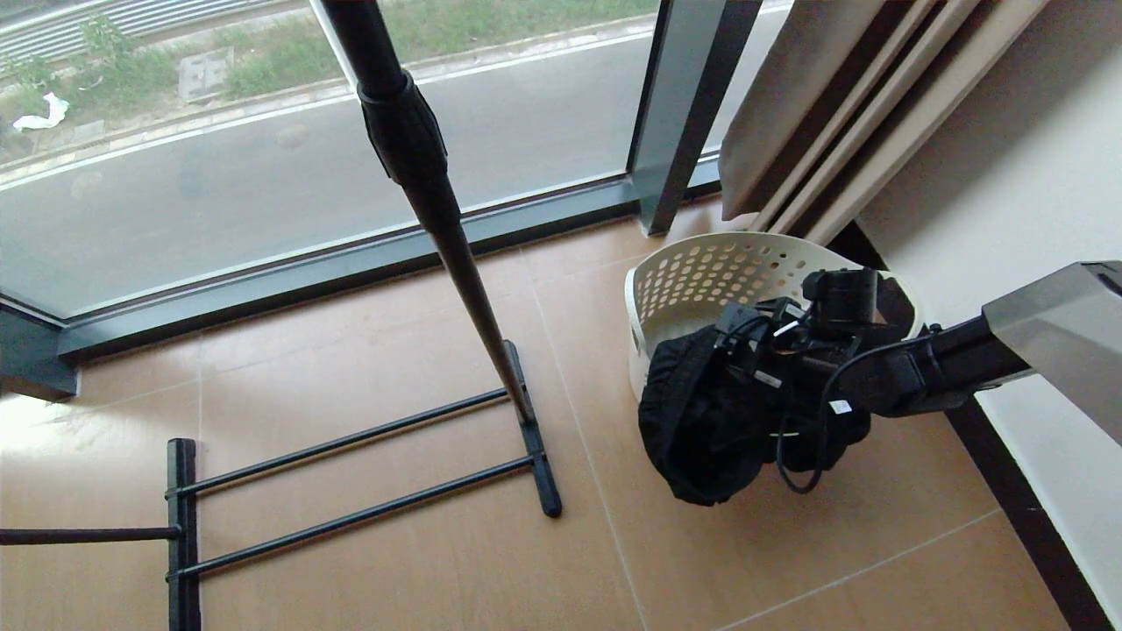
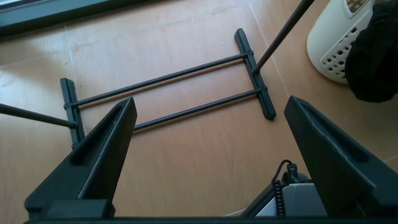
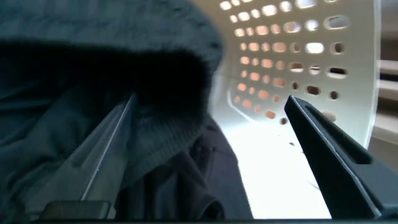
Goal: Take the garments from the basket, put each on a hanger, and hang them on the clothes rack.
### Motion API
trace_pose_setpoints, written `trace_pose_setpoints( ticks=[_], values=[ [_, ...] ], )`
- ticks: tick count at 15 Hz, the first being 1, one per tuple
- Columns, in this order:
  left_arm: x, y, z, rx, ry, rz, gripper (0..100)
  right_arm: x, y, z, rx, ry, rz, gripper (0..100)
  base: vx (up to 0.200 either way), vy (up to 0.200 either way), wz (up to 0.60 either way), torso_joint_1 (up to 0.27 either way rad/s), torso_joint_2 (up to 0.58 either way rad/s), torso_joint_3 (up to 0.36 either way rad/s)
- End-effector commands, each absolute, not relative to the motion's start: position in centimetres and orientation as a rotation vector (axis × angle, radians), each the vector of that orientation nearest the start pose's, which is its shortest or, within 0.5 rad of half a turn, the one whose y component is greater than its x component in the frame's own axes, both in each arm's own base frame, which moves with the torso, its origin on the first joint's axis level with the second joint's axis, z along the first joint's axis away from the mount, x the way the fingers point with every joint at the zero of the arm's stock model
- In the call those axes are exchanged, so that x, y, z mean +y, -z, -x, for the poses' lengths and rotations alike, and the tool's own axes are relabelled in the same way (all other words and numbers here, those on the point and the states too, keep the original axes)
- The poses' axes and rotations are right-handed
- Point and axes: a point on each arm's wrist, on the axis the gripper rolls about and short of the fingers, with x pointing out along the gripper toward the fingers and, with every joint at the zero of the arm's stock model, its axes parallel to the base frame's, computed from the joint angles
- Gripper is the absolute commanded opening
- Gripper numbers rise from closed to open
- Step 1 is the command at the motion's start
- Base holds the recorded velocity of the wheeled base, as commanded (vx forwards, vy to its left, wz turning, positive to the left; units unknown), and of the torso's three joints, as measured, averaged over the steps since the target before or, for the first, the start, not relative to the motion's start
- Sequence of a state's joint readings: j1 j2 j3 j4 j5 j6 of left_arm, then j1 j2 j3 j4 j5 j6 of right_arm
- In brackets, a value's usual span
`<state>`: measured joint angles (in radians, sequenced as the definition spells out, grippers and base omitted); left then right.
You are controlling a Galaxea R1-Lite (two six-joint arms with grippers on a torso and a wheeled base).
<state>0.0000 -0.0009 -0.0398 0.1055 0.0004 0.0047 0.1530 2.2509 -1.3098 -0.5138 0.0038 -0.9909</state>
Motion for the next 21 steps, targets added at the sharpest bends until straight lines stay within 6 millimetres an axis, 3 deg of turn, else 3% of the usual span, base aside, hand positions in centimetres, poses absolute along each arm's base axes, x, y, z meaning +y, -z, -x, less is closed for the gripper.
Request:
trace_pose_setpoints(
  ticks=[1, 6, 13, 14, 16, 17, 21],
  values=[
    [0.0, -7.6, 2.6, 0.066, 0.000, -0.005, 100, 6.8, -10.3, -44.1, 0.290, -0.341, 1.003, 100, 0.000, 0.000, 0.00, 0.000, 0.00, 0.000],
    [0.0, -7.6, 2.6, 0.066, 0.000, -0.008, 100, 6.9, -11.8, -44.1, 0.251, -0.323, 0.998, 100, 0.000, 0.000, 0.00, 0.000, 0.00, 0.000],
    [0.0, -7.6, 2.6, 0.066, 0.000, -0.008, 100, 8.3, -10.5, -45.4, 0.241, -0.345, 0.997, 100, 0.000, 0.000, 0.00, 0.000, 0.00, 0.000],
    [0.0, -7.6, 2.6, 0.066, 0.000, -0.006, 100, 8.3, -10.5, -45.4, 0.242, -0.344, 0.997, 0, 0.000, 0.000, 0.00, 0.000, 0.00, 0.000],
    [0.0, -7.6, 2.6, 0.066, -0.001, -0.005, 100, 8.3, -10.5, -44.7, 0.253, -0.350, 0.996, 0, 0.000, 0.000, 0.00, 0.000, 0.00, 0.000],
    [0.0, -7.6, 2.6, 0.066, 0.000, -0.005, 100, 8.5, -11.7, -43.6, 0.239, -0.354, 0.993, 0, 0.000, 0.000, 0.00, 0.000, 0.00, 0.000],
    [0.0, -7.6, 2.6, 0.064, 0.000, -0.005, 100, 10.4, -18.4, -33.0, 0.211, -0.327, 0.886, 0, 0.000, 0.000, 0.00, 0.000, 0.00, 0.000]
  ],
)
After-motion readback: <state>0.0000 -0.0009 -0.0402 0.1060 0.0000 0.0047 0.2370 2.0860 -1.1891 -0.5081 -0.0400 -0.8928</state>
